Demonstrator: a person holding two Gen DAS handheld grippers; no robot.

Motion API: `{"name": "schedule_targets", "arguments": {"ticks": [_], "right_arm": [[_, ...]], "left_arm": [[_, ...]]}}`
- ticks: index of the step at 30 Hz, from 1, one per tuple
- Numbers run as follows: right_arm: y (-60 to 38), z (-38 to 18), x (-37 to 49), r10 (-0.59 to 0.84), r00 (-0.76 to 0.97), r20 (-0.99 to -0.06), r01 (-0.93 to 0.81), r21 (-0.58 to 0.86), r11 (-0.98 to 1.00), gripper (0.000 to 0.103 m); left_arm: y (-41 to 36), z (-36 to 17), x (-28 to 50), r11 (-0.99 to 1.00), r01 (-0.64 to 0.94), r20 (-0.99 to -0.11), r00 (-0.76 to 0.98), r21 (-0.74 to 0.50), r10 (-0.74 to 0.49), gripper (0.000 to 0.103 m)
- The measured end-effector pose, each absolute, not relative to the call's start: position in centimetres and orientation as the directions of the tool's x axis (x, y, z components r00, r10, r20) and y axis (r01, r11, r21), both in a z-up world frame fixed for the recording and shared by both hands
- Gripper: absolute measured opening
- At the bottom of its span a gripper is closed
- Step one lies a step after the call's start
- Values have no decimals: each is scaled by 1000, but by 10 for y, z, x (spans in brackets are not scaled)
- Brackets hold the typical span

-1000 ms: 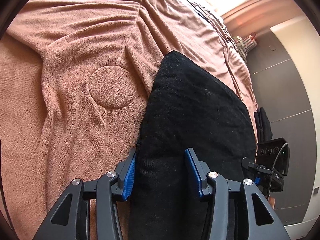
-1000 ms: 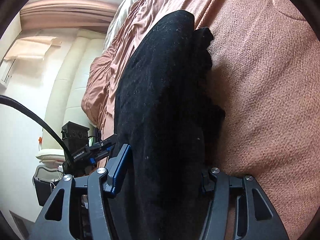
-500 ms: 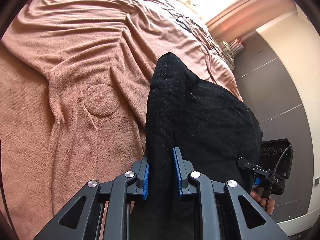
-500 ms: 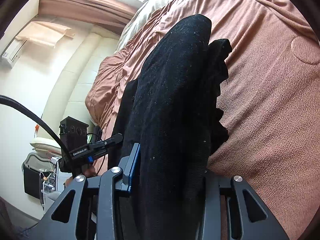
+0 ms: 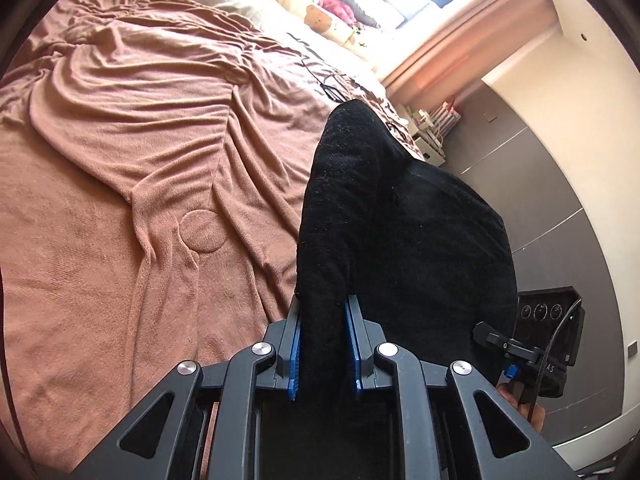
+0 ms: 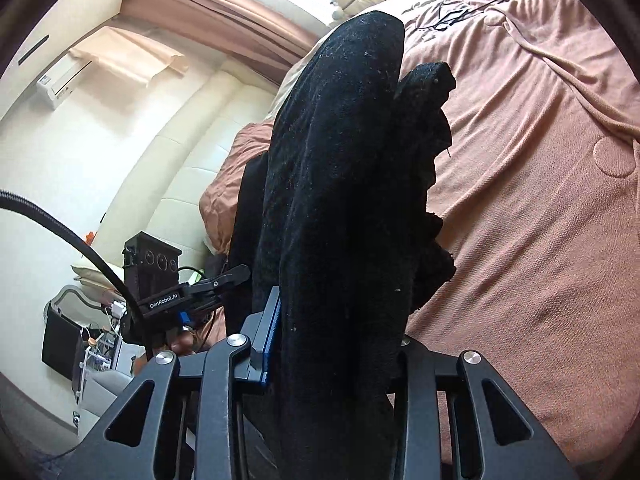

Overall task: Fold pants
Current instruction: 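Lift the folded black pants with both grippers and carry them toward the headboard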

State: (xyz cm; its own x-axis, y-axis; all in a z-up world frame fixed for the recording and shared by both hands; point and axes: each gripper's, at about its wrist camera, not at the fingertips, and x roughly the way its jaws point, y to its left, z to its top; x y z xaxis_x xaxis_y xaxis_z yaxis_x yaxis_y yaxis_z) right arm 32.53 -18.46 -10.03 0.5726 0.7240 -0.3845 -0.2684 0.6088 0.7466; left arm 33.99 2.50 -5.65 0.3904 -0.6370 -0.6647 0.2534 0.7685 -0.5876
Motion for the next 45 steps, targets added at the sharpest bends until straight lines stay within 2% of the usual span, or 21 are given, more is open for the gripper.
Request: {"name": "schedule_targets", "arguments": {"ticks": [29,37,45], "right_arm": [[-138,-38,218,768,590,-249,-492,644,586,30],[-115,-26,222,809,548,-213,-552,634,541,30],[-85,-20,255,835,504,-223,-590,617,521,30]], "left_arm": [[123,93,176,805,319,-535,618,-500,-577,19],[164,131,148,839,290,-517,681,-460,-519,19],[207,135,149,855,242,-515,712,-459,-478,19]]}}
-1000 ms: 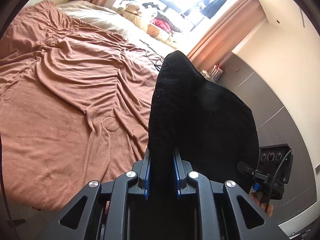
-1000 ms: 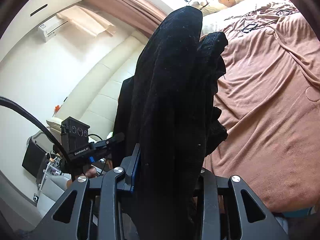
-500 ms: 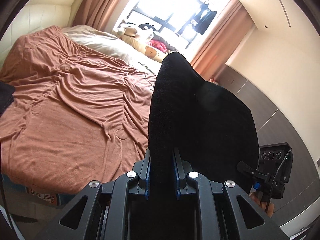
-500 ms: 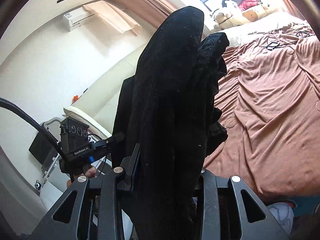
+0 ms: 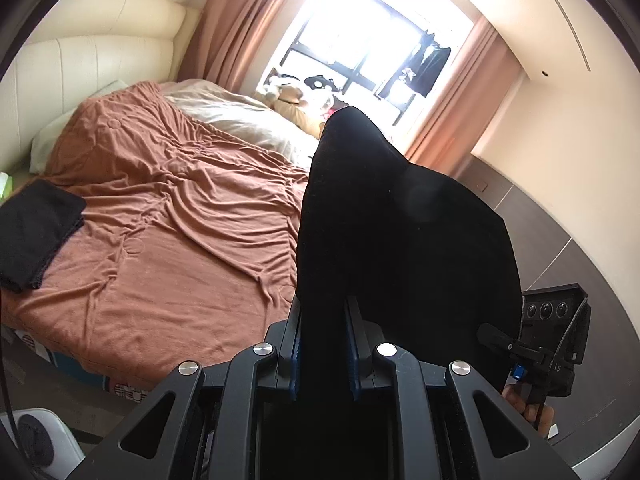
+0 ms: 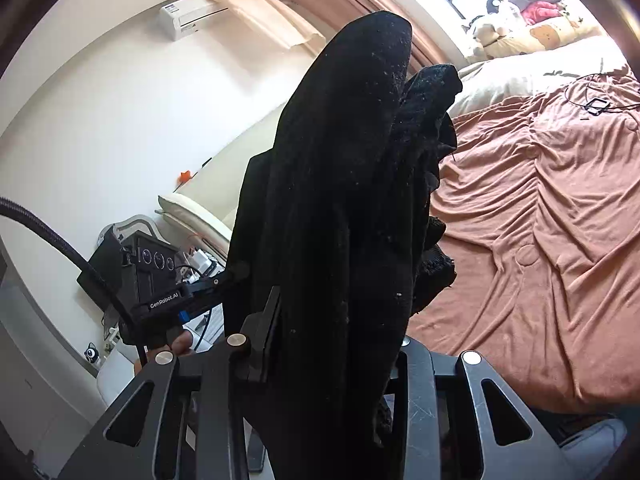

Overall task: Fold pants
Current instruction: 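Lift the folded black pants with both grippers and carry them toward the headboard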

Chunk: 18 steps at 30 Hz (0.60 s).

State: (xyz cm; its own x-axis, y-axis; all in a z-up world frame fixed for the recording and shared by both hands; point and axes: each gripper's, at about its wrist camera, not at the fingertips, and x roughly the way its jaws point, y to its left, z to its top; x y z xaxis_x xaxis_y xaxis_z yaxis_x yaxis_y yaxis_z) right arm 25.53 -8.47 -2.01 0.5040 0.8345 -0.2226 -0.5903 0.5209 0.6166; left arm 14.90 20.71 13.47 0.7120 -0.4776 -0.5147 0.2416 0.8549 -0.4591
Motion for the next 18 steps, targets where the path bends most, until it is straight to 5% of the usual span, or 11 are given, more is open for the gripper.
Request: {"name": "schedule_targets", "arguments": {"ticks": [18], "right_arm": [[23,-29,407,898,346,-273,-652,618,439,30]], "left_arm": [[338,138,199,892,90,-541,767,-443,-346,18]]}}
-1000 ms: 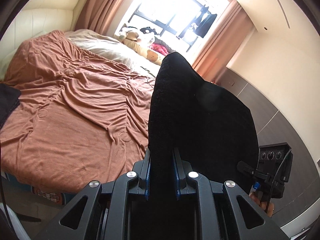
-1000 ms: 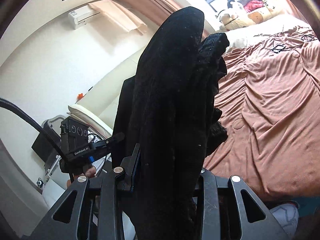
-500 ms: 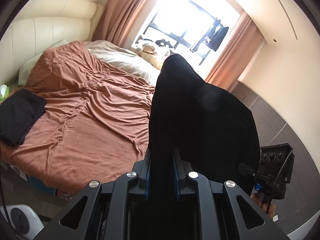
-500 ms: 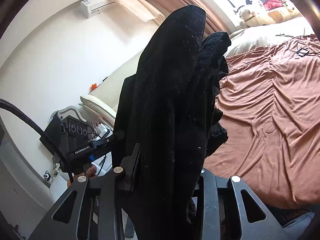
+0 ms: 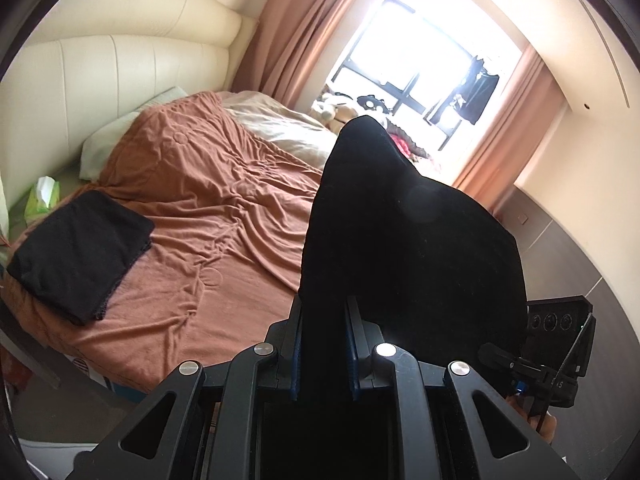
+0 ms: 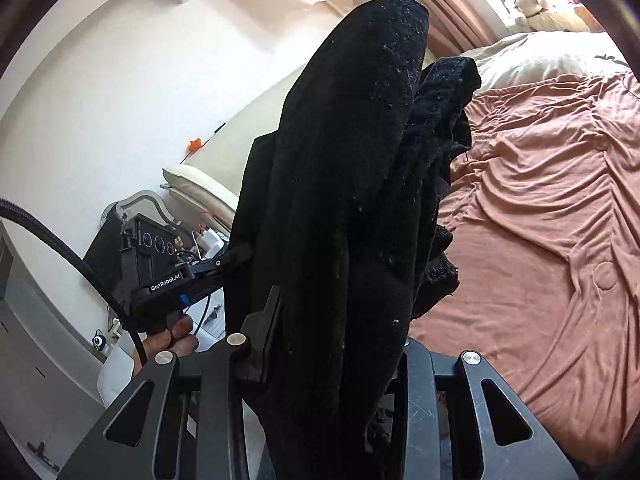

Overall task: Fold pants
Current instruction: 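Lift the folded black pants with both grippers and carry them toward the headboard, then lower the held pants onto the bed beside the green tissue box with both grippers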

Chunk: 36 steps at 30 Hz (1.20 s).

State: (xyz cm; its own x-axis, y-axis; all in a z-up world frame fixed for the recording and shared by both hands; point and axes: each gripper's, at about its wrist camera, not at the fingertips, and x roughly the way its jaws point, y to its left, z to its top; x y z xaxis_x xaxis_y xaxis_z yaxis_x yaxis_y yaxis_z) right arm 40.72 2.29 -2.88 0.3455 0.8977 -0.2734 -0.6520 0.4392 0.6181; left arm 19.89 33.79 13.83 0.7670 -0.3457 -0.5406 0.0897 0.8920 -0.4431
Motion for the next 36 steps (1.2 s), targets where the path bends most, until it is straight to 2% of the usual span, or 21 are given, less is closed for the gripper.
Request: {"name": "schedule_targets", "arguments": {"ticks": [15,21,32,36], "right_arm": [[171,-46,525,931,185,-316,-666,656,355,30],[227,-61,566,948,120,-296,-653,696,300,30],[298,-78,607,955,34,-296,-663,708,243,30],[325,-88,610,956,9,-294,-676,703,222,30]], "left_arm": [[486,116,243,893,-141,-596,787,-426,-161,16],[534,115,251,876,-227,-602,794,-425,-87,16],[595,105,282,870,-341,-648,761,-357,33,15],[610,97,304,879,-371,-670,738,-299,84,14]]}}
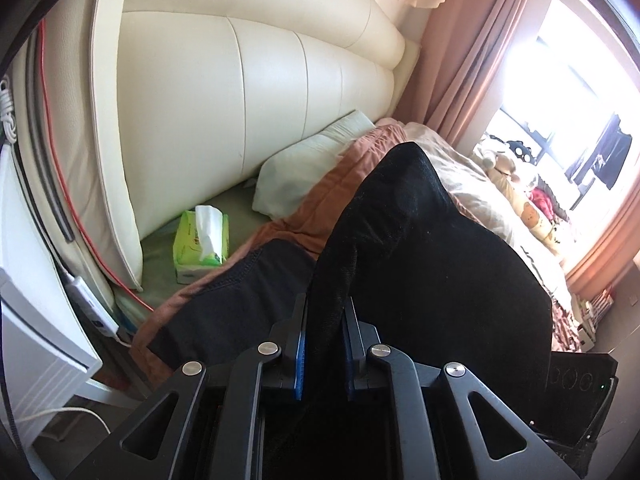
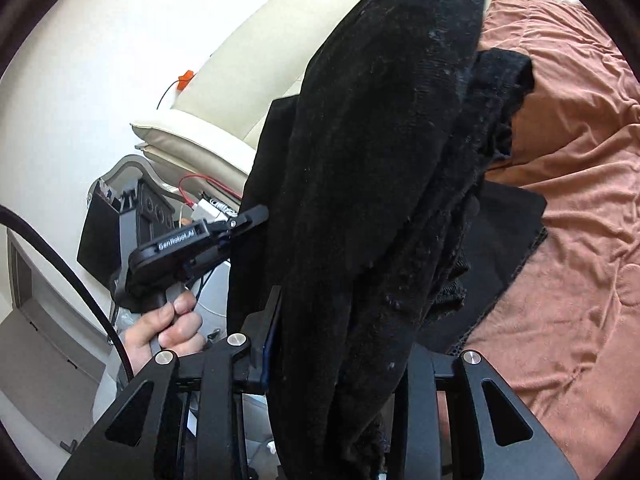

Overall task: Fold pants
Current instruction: 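Lower the held pants onto the bed beside the green tissue box with both grippers, then open both grippers and press the pants flat on the bed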

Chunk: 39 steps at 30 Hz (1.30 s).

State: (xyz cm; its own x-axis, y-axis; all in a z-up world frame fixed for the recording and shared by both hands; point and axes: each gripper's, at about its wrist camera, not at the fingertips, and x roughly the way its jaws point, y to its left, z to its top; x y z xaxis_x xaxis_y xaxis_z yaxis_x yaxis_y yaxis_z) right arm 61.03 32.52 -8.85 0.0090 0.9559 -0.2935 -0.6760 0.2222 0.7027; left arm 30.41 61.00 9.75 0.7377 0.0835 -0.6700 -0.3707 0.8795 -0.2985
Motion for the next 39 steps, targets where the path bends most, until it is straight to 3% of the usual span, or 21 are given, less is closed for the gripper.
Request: {"name": "schedule_targets", "arguments": {"ticks": [18,27,29,32,35,39], "right_arm": [[434,-178,683,968,-68,-241,-494,852,177,30],[461,-192,703,967,-67,-246,-457,869,189,31],[465,-196,703,954,-59,-293,-456,859,235,40],[470,-212,707,924,-75,-375,-417,853,313,48],[456,-216,709,941,-48,-335,-391,873,291,64],[457,-220,723,942,-60,-329,-371,884,285,66]], "left_arm": [[686,25,379,851,-483,-782,605,-209,152,14],[704,-9,417,854,-494,-819,550,-161,164,15],[706,-24,425,855,-505,-839,511,-120,184,25],[709,-31,422,826,-560,-839,478,-66,258,29],[708,-24,412,826,-558,-832,495,-83,251,34],[699,-18,393,830,-550,-826,507,-89,247,35]]}}
